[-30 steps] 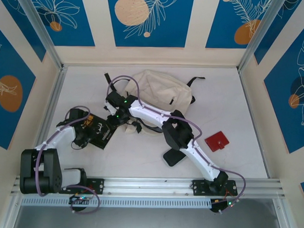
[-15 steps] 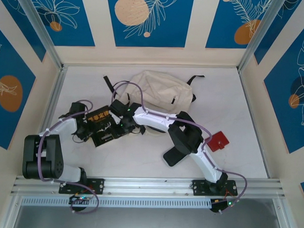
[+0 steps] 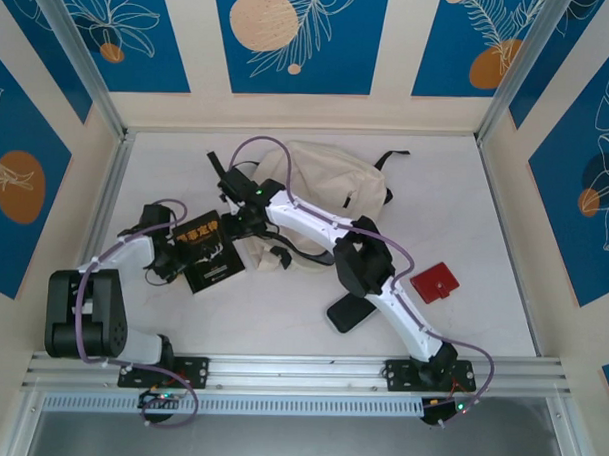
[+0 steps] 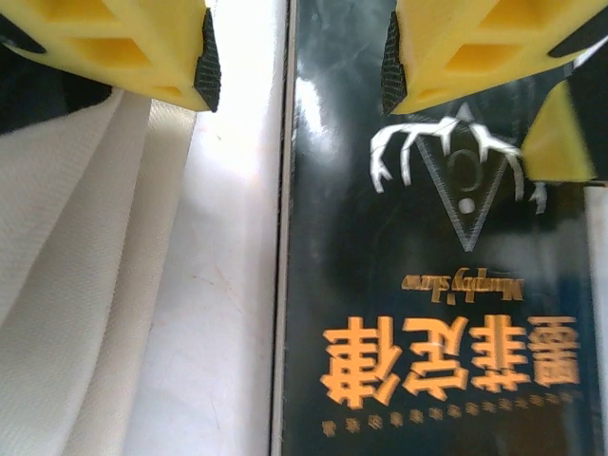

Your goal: Pack the student bag

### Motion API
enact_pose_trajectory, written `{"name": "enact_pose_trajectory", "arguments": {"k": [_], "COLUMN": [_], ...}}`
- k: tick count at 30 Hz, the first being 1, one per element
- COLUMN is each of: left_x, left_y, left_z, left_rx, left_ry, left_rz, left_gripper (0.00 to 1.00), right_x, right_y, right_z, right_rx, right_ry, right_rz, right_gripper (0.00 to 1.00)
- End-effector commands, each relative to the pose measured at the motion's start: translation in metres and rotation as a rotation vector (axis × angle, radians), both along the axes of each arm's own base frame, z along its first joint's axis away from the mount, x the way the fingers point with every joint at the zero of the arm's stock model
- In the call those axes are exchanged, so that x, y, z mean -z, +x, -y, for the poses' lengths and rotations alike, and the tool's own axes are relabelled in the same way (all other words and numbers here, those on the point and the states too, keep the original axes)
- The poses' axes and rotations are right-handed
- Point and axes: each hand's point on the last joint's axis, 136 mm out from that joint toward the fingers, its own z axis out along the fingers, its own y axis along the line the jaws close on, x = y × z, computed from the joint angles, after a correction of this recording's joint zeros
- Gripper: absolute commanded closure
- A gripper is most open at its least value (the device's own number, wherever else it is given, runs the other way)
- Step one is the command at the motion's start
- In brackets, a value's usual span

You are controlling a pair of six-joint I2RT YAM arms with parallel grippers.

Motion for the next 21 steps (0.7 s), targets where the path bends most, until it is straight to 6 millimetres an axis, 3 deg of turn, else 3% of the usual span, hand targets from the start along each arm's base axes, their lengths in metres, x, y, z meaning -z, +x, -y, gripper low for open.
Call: {"name": "enact_pose_trajectory", "arguments": {"k": [1,6,14,17,21], "left_x": [0.0,0.003,0.005,0.007,0.01], "left_y": [0.004,0.003,0.003,0.002,0.002], "left_z": [0.003,0.008,0.023,0.026,0.027], "left_rx": [0.026,0.043,0.101,0.112,0.111], "left_ry": [-0.028,-0.048,-0.113,-0.117,-0.119], "left_rz": [-0.01,-0.02,-0.023,-0.029,-0.034], "left_gripper": [0.51,0.56,0.61,0.61,0.62], "right_x": [0.02,0.03,0.04,0.034,0.003], "right_y": [-0.006,-0.004,-0.023,-0.031,-0.039], "right_z": [0.003,0.0,-0.008,-0.01,-0.018], "right_rx": [-0.001,-0.03,-0.088,-0.108,-0.129], "right_ry": [-0.073,-0.095,-0.056,-0.037,0.035], "right_rz": [-0.017,-0.014,-0.121,-0.158,-0.189], "right_gripper": [0.49,0.51,0.53,0.58,0.63]}}
